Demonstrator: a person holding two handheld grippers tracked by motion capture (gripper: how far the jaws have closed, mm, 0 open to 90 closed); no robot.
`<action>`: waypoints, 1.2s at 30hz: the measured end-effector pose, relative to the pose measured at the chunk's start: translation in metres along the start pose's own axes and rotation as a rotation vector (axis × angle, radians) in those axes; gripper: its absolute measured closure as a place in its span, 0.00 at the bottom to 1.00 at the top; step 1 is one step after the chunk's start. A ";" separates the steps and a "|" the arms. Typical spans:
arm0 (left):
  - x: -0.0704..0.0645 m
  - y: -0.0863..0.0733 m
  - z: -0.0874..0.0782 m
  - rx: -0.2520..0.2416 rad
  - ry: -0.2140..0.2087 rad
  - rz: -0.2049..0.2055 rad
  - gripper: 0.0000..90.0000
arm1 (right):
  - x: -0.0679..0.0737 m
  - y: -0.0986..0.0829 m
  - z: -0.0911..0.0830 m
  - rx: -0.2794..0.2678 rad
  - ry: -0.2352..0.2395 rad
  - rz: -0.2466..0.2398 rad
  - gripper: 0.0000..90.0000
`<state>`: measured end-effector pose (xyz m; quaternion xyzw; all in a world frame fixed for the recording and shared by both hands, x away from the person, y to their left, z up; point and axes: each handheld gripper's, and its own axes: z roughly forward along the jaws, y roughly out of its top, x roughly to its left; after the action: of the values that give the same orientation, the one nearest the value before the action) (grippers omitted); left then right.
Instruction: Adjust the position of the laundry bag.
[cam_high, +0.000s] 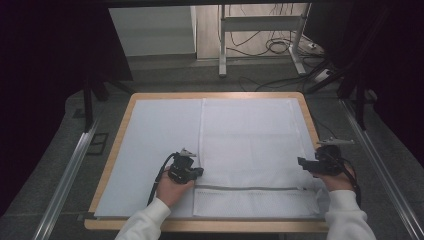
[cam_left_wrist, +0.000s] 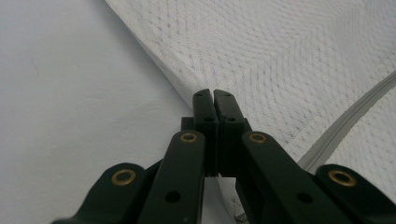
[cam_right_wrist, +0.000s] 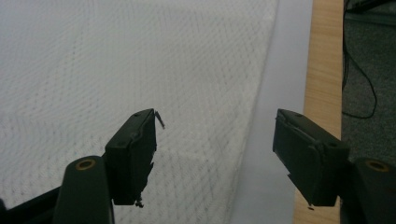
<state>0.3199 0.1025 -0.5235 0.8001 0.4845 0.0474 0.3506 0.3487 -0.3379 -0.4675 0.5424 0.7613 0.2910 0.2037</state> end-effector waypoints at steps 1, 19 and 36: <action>0.000 0.000 0.000 0.002 0.000 0.002 1.00 | -0.001 0.000 0.001 0.008 0.003 -0.001 0.35; 0.000 0.000 -0.001 0.000 -0.011 0.001 1.00 | -0.012 -0.010 0.023 0.144 0.026 0.020 0.47; 0.001 0.000 -0.002 0.001 -0.012 0.005 1.00 | -0.004 -0.012 0.028 0.187 0.016 -0.070 0.84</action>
<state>0.3199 0.1036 -0.5222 0.8016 0.4804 0.0435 0.3530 0.3591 -0.3384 -0.4967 0.5299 0.8052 0.2156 0.1559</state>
